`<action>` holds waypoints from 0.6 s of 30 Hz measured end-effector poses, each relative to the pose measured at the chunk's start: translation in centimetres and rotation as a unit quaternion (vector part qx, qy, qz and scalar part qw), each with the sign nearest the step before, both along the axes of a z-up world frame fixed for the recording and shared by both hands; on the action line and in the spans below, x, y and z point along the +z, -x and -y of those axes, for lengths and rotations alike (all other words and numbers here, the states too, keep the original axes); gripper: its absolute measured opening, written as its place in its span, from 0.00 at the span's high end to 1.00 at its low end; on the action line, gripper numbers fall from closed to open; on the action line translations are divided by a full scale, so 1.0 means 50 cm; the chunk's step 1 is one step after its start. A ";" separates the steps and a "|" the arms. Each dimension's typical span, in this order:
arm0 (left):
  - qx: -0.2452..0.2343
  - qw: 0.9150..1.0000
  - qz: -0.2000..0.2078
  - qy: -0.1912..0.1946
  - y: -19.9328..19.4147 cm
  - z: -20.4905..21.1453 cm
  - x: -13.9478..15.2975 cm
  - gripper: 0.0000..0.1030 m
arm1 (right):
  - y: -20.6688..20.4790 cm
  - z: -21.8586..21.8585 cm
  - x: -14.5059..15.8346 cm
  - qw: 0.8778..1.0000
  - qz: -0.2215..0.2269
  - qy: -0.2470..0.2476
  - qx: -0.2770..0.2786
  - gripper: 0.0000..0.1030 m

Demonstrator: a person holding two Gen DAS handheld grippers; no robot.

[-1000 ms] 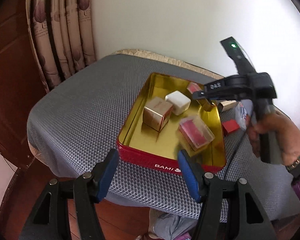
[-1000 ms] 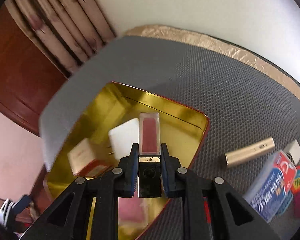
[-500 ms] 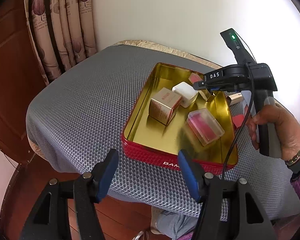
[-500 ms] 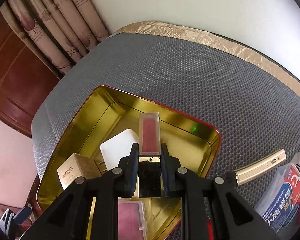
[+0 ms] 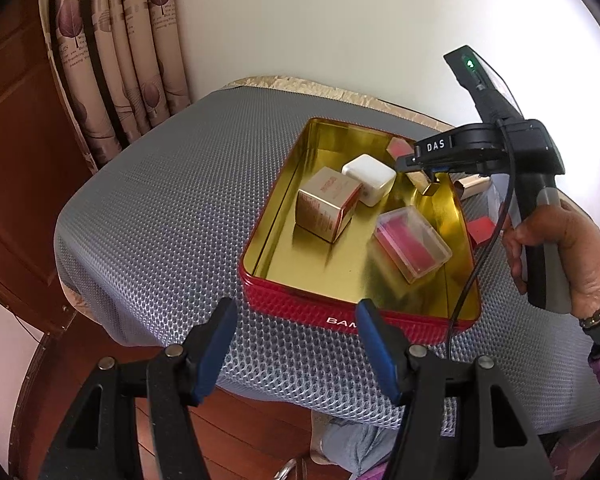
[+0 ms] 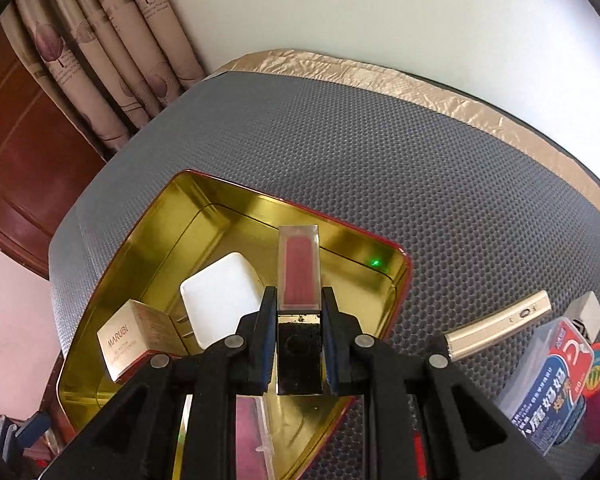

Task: Organize rigid objects
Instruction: 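Carry the dark red bar into the tin and open the right tool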

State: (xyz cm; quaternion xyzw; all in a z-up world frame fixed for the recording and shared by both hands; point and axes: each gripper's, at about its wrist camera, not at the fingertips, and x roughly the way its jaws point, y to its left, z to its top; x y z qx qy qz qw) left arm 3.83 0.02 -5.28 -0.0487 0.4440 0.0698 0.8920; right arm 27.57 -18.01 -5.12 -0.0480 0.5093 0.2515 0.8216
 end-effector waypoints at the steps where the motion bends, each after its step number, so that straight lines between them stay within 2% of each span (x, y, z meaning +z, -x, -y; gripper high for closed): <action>1: 0.000 1.000 -0.001 -0.001 -0.001 0.000 -0.001 0.39 | 0.002 -0.001 0.000 1.000 0.002 0.002 0.001 0.82; 4: -0.001 1.000 -0.002 -0.002 0.000 -0.001 -0.002 0.39 | 0.005 -0.008 -0.001 1.000 0.009 0.014 0.004 0.82; 10: -0.002 1.000 -0.004 -0.003 0.000 0.000 0.000 0.39 | 0.006 -0.007 -0.001 1.000 0.006 0.002 0.003 0.80; 13: -0.001 1.000 -0.006 -0.005 0.000 0.002 -0.001 0.39 | 0.012 0.003 0.009 1.000 0.009 -0.020 0.001 0.79; 16: -0.002 1.000 -0.005 -0.007 0.000 0.005 -0.001 0.39 | 0.049 0.040 0.051 0.997 0.044 -0.064 -0.003 0.79; 18: -0.004 1.000 -0.002 -0.009 0.001 0.008 0.000 0.39 | 0.081 0.085 0.074 0.994 0.068 -0.081 -0.016 0.73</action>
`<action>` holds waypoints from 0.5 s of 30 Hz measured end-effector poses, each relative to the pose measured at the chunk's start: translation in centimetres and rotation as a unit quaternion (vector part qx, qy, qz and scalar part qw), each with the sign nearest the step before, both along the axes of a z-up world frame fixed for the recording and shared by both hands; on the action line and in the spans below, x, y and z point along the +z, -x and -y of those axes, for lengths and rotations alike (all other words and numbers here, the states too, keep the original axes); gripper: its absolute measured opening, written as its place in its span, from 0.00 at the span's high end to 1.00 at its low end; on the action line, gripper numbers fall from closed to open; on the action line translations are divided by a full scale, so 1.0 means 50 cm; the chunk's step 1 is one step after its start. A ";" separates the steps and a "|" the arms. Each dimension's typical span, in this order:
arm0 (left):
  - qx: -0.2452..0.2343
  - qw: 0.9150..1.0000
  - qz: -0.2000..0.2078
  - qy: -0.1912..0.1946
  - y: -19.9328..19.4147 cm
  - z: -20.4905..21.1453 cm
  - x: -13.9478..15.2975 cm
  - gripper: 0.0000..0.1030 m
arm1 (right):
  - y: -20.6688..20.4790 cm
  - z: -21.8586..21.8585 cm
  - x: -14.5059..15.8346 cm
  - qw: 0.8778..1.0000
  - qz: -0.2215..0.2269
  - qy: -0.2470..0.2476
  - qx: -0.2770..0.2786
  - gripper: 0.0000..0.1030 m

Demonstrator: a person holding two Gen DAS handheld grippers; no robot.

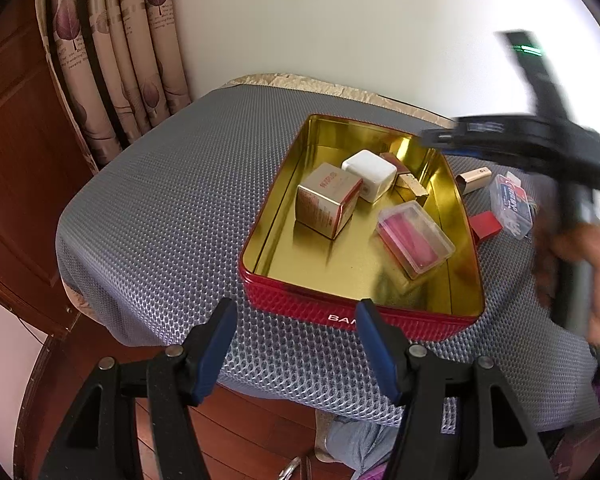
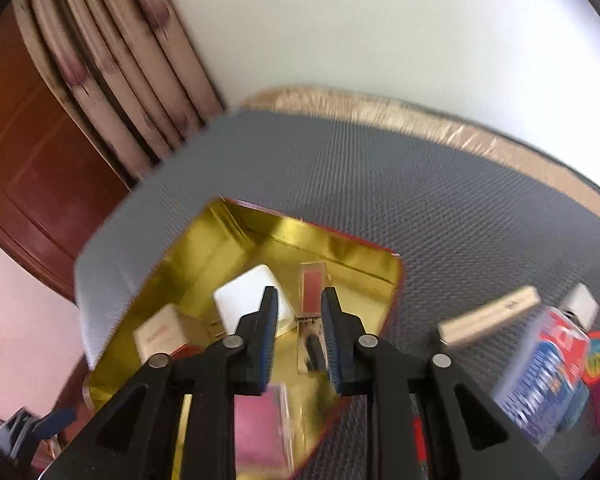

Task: Organize rigid objects
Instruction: 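Carry the dark red bar into the tin and open the right tool, then reach to the red block and grasp it with the left tool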

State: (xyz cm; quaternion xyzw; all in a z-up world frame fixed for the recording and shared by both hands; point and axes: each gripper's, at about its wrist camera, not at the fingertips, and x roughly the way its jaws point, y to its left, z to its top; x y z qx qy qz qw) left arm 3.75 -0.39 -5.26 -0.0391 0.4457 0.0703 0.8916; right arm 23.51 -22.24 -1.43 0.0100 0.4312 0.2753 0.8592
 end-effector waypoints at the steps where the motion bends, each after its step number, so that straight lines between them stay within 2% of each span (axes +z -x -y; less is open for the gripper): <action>1: -0.001 1.000 0.001 -0.001 0.001 0.001 0.001 0.39 | 0.030 0.047 0.011 1.000 0.016 -0.005 -0.017 0.69; 3: -0.007 1.000 0.005 -0.002 0.006 0.009 0.005 0.39 | 0.072 0.123 0.014 0.999 0.028 0.002 -0.043 0.64; 6: -0.020 1.000 0.009 -0.003 0.014 0.023 0.012 0.39 | 0.143 0.259 -0.003 0.993 0.041 0.055 -0.097 0.59; 8: -0.036 0.999 0.015 -0.003 0.020 0.038 0.022 0.39 | 0.181 0.345 -0.023 0.984 0.047 0.111 -0.131 0.54; 11: -0.073 0.997 0.031 0.000 0.030 0.072 0.047 0.39 | 0.228 0.465 -0.057 0.961 0.047 0.199 -0.186 0.52; 13: -0.113 0.992 0.055 -0.008 0.039 0.109 0.074 0.39 | 0.247 0.529 -0.068 0.951 0.048 0.218 -0.211 0.50; 15: -0.164 0.984 0.068 -0.014 0.032 0.147 0.097 0.39 | 0.263 0.574 -0.079 0.943 0.050 0.230 -0.235 0.42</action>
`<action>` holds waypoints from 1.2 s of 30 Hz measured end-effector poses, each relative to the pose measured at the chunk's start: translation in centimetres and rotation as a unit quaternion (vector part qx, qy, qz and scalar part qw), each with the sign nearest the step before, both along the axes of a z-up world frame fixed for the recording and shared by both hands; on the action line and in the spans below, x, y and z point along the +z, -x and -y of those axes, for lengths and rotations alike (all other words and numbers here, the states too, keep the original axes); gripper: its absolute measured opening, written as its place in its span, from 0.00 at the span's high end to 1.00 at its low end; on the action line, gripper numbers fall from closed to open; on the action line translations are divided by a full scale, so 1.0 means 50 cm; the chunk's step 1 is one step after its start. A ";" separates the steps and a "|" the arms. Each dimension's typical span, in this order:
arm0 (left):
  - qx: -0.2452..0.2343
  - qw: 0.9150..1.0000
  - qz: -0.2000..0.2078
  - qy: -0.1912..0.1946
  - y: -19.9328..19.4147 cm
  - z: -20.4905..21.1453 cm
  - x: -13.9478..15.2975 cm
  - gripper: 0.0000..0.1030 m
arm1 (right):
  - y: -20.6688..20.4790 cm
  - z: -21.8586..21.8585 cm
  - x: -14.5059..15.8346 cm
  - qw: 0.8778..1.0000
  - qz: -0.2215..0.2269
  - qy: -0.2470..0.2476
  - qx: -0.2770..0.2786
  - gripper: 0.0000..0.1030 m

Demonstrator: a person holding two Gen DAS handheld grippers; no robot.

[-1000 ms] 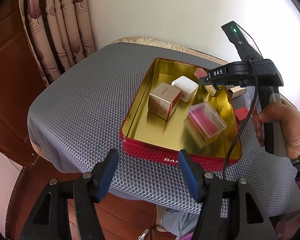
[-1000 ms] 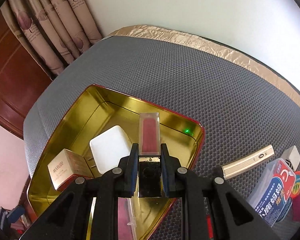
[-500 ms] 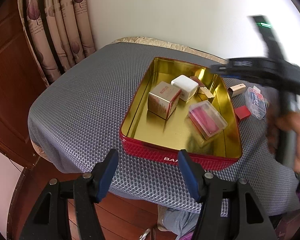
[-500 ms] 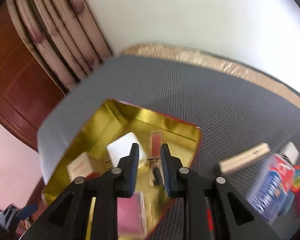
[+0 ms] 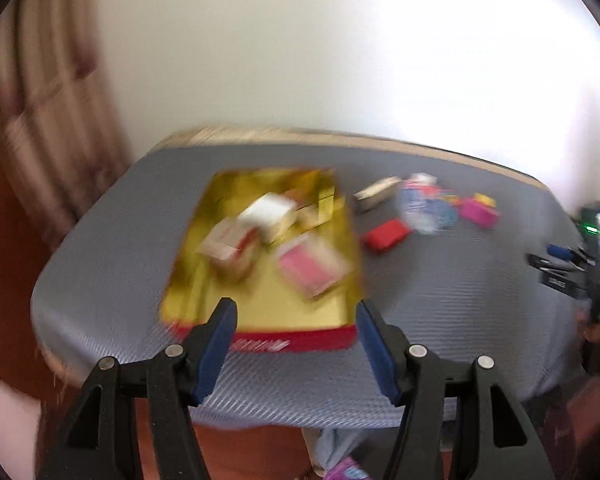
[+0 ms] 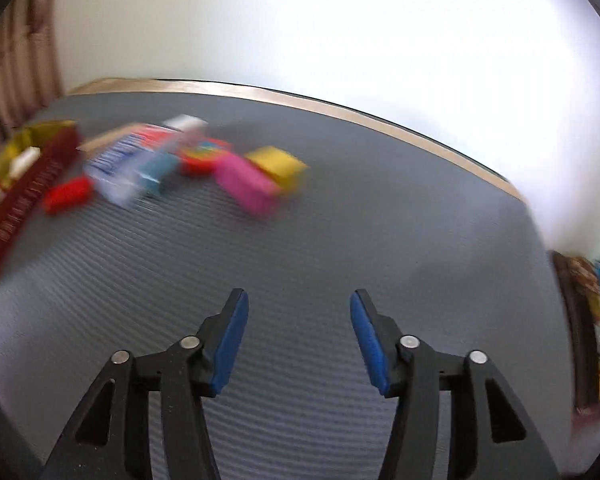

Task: Organize rigid objects
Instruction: 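Reach to the red block and grasp it with the left tool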

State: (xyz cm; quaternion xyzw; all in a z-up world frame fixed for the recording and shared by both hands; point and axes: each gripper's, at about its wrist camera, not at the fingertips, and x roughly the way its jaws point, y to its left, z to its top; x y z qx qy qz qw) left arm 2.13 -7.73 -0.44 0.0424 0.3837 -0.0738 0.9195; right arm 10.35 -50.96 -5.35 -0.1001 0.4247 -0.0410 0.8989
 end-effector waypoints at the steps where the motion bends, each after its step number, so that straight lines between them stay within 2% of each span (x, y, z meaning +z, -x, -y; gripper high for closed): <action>1: -0.022 1.000 0.005 -0.004 -0.006 0.017 0.008 0.39 | 0.007 0.016 -0.003 1.000 0.002 -0.005 -0.007 0.40; 4: -0.110 0.994 0.006 -0.008 -0.051 0.080 0.030 0.39 | 0.029 0.041 -0.015 0.999 0.006 -0.045 -0.019 0.37; 6: -0.154 0.988 -0.006 -0.001 -0.086 0.113 0.034 0.39 | 0.041 0.044 -0.012 0.999 0.014 -0.046 -0.016 0.37; 8: -0.187 0.982 -0.015 -0.008 -0.120 0.144 0.030 0.38 | 0.054 0.043 -0.004 0.998 0.029 -0.050 -0.009 0.31; 10: -0.219 0.975 -0.026 -0.037 -0.162 0.184 0.013 0.38 | 0.063 0.044 0.002 0.998 0.037 -0.052 -0.002 0.22; 13: -0.264 0.961 -0.047 -0.065 -0.212 0.223 -0.018 0.39 | 0.065 0.055 0.006 0.997 0.043 -0.069 0.001 0.17; 16: -0.314 0.942 -0.094 -0.070 -0.268 0.251 -0.060 0.39 | 0.074 0.076 0.015 0.994 0.053 -0.093 -0.005 0.12; 19: -0.336 0.931 -0.122 -0.073 -0.311 0.259 -0.092 0.39 | 0.062 0.083 0.010 0.992 0.055 -0.117 -0.009 0.12; 22: -0.347 0.923 -0.142 -0.085 -0.339 0.262 -0.119 0.39 | 0.049 0.080 0.008 0.990 0.057 -0.129 -0.012 0.12; 24: -0.343 0.922 -0.150 -0.097 -0.358 0.262 -0.135 0.39 | 0.047 0.080 0.007 0.989 0.055 -0.133 -0.011 0.12; 30: -0.353 0.909 -0.184 -0.121 -0.396 0.271 -0.191 0.39 | 0.041 0.074 0.003 0.990 0.051 -0.135 -0.006 0.12; 32: -0.350 0.908 -0.189 -0.132 -0.406 0.273 -0.209 0.39 | 0.038 0.074 0.000 0.990 0.047 -0.136 -0.005 0.12; 35: -0.347 0.907 -0.202 -0.128 -0.417 0.270 -0.230 0.39 | 0.034 0.073 -0.004 0.990 0.041 -0.137 -0.005 0.12; 36: -0.348 0.908 -0.192 -0.130 -0.414 0.270 -0.232 0.39 | 0.034 0.073 -0.004 0.990 0.041 -0.138 -0.005 0.12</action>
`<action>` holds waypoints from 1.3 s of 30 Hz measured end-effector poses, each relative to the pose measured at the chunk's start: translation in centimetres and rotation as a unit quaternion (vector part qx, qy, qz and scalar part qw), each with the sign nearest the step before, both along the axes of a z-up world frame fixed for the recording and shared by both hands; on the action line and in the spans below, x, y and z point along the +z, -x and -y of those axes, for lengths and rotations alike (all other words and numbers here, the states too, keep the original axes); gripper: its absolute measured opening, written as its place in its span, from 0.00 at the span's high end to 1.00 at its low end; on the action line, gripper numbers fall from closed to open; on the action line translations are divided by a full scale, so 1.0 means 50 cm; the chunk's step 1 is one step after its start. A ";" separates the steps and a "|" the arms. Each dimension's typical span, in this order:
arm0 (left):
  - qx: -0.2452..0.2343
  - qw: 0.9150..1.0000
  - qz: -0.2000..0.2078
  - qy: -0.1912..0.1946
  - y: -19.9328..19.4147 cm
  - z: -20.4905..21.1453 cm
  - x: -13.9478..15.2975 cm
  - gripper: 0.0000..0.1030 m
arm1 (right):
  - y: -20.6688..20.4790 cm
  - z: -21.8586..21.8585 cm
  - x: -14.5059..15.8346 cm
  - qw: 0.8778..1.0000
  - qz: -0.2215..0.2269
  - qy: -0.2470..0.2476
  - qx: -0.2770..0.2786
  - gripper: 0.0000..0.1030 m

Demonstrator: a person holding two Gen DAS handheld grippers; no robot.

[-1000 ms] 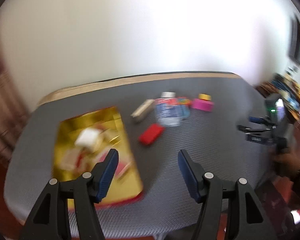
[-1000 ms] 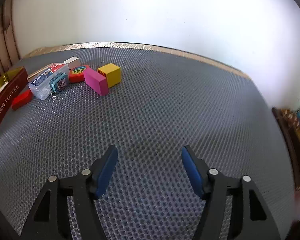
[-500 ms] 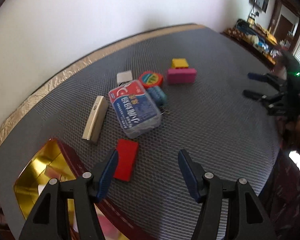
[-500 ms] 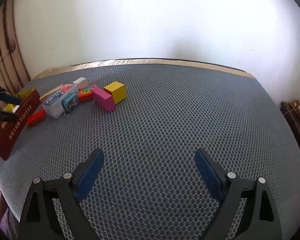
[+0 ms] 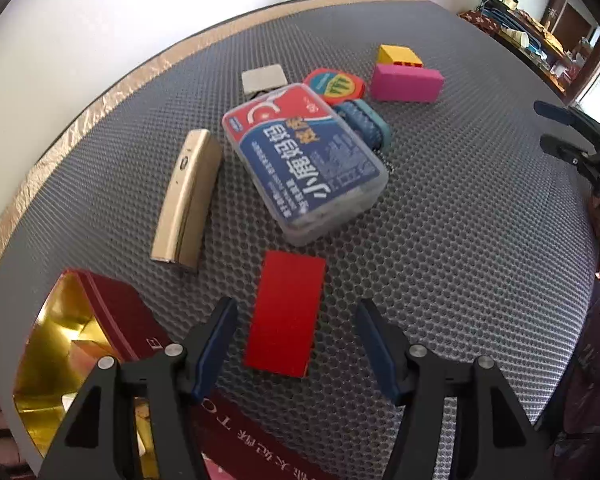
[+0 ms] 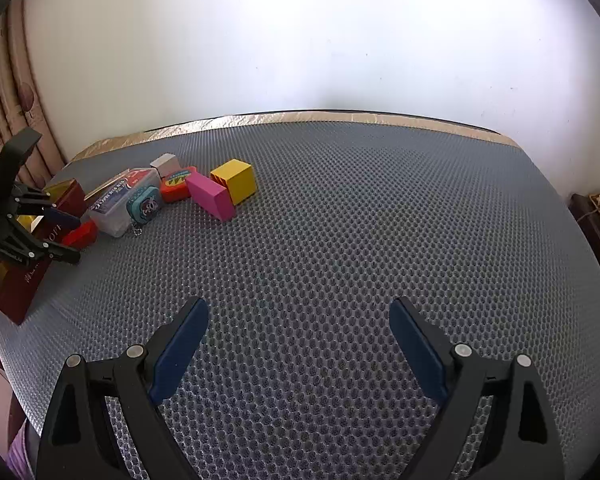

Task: Organize rigid objects
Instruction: 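Reach to the red block and grasp it with the left tool, then lower the red block into the tin and open the left tool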

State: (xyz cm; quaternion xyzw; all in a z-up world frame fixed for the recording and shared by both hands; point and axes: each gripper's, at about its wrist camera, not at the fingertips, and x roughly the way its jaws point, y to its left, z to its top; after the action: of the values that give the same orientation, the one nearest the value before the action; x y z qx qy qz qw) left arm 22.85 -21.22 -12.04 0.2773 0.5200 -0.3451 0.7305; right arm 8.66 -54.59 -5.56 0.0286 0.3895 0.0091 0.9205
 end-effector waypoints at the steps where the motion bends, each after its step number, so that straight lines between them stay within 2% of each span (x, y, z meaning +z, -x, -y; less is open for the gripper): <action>1: 0.001 1.000 -0.001 0.005 0.000 -0.001 -0.003 0.39 | -0.001 0.000 0.001 1.000 0.000 0.000 0.000 0.12; 4: 0.006 1.000 0.006 0.012 0.000 -0.002 -0.006 0.40 | -0.007 0.002 0.001 1.000 -0.003 -0.001 -0.001 0.12; 6: 0.011 1.000 0.014 0.012 0.011 -0.008 -0.004 0.48 | -0.011 0.002 0.002 1.000 -0.007 -0.001 -0.002 0.11; 8: 0.031 0.999 0.023 0.013 0.015 -0.020 0.003 0.71 | -0.011 0.003 0.005 1.000 -0.006 -0.001 -0.004 0.11; 11: 0.062 0.997 0.011 0.038 0.022 -0.040 0.015 0.71 | -0.012 0.006 0.007 1.000 -0.005 -0.001 -0.009 0.10; 15: 0.069 0.997 0.030 0.023 0.040 -0.035 0.009 0.71 | -0.008 0.007 0.008 1.000 -0.005 -0.001 -0.013 0.10; 18: 0.090 0.995 0.009 0.053 0.043 -0.049 0.025 0.71 | -0.005 0.009 0.009 1.000 -0.006 -0.003 -0.015 0.10; 22: 0.113 0.990 0.028 0.075 0.063 -0.060 0.073 0.71 | -0.004 0.008 0.008 1.000 -0.008 -0.004 -0.015 0.10; 26: 0.150 0.982 0.055 0.103 0.106 -0.093 0.137 0.71 | -0.004 0.009 0.007 1.000 -0.008 -0.003 -0.016 0.10; 28: 0.182 0.974 0.057 0.119 0.125 -0.122 0.171 0.71 | -0.004 0.010 0.007 1.000 -0.007 -0.003 -0.018 0.10; 32: 0.253 0.955 0.066 0.142 0.173 -0.198 0.232 0.71 | -0.007 0.011 0.007 1.000 -0.006 -0.003 -0.019 0.10; 36: 0.305 0.939 0.077 0.139 0.201 -0.295 0.249 0.71 | -0.009 0.010 0.008 1.000 -0.006 -0.002 -0.021 0.10; 39: 0.328 0.934 0.083 0.118 0.192 -0.342 0.233 0.71 | -0.009 0.010 0.009 1.000 -0.006 0.002 -0.024 0.10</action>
State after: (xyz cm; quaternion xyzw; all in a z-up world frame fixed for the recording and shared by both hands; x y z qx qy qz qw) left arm 13.26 -4.10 -0.37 0.0309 0.4750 -0.1213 0.8710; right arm 9.11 -55.08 -5.13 0.0362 0.3942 -0.0134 0.9182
